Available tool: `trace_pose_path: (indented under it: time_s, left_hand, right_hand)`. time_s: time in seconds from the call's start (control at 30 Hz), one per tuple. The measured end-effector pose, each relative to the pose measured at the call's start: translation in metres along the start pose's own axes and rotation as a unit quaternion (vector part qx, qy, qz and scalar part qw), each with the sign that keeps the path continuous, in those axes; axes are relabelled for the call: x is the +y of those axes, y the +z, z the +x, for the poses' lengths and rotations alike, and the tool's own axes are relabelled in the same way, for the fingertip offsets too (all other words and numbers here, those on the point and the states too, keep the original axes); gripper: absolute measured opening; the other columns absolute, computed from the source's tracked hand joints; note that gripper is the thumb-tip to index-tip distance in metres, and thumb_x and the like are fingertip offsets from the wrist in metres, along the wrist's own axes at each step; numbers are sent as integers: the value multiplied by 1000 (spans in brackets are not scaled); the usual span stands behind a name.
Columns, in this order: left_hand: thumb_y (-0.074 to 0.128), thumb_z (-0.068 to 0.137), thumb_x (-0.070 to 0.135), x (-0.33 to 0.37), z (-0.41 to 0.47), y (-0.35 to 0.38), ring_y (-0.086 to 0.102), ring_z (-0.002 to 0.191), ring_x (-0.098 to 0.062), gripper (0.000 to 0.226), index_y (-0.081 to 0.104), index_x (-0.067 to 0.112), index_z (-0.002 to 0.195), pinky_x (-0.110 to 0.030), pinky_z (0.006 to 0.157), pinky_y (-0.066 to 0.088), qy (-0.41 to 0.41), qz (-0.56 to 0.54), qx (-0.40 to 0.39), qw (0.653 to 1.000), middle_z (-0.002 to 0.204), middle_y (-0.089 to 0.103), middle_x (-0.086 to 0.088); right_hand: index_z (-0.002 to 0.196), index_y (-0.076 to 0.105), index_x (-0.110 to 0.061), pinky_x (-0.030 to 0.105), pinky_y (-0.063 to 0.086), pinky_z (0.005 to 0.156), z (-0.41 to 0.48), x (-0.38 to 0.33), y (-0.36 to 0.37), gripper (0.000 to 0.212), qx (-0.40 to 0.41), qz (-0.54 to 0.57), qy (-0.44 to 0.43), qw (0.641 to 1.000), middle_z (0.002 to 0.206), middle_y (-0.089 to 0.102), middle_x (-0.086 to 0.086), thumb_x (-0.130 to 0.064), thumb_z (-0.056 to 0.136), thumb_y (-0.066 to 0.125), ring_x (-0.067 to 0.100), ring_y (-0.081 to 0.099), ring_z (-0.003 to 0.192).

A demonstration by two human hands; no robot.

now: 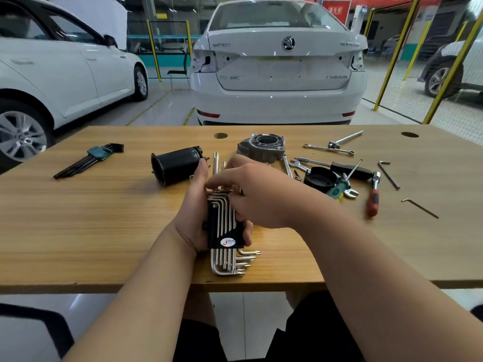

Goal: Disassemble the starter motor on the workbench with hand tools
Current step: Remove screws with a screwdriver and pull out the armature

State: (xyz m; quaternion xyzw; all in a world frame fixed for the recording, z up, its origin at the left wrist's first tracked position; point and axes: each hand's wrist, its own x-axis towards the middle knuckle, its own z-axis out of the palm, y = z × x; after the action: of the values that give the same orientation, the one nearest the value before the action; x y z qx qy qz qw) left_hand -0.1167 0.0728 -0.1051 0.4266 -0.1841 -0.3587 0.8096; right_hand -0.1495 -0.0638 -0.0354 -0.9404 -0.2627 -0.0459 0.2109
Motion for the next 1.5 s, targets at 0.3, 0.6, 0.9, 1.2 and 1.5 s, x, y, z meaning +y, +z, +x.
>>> trace_pose_path:
  time_s: [0.3,0.6,0.9,1.2,1.5]
  left_hand:
    - [21,73,92,0,2,-3,65,57,-34,104,64,3,104,-37,58,55,-8,14,-18,1000,71,54,-20]
    - [26,72,89,1,1,1,65,58,-33,93,68,13,105,-38,60,56,-16,27,-24,999,67,55,-12]
    - [69,64,66,1,-1,4,64,56,-31,59,69,9,82,-38,58,56,8,54,-3,999,67,56,-9]
    - [76,63,65,0,-1,1,64,56,-31,65,64,9,93,-38,58,56,12,61,-21,998,70,58,-11]
    - [69,69,69,1,0,2,66,57,-29,61,68,17,101,-38,57,57,26,74,-38,996,70,57,-10]
  right_hand:
    - [97,61,-32,25,57,65,4,-3,-10,35,-46,99,25,994,90,59,-12,-2,87,44,8,65,71]
    - [113,68,-32,3,44,61,4,14,-17,32,-85,118,19,989,88,63,-24,-11,91,57,-12,61,81]
    - [89,65,-26,10,49,55,1,22,-5,15,-22,184,28,982,79,68,-12,-11,89,65,4,69,63]
    - [90,67,-21,28,55,74,-2,24,-10,13,-22,249,42,967,82,69,-8,-23,94,55,6,66,76]
    - [104,72,-27,10,45,61,6,12,-16,27,-69,150,51,985,90,68,-15,-17,92,50,-3,63,77]
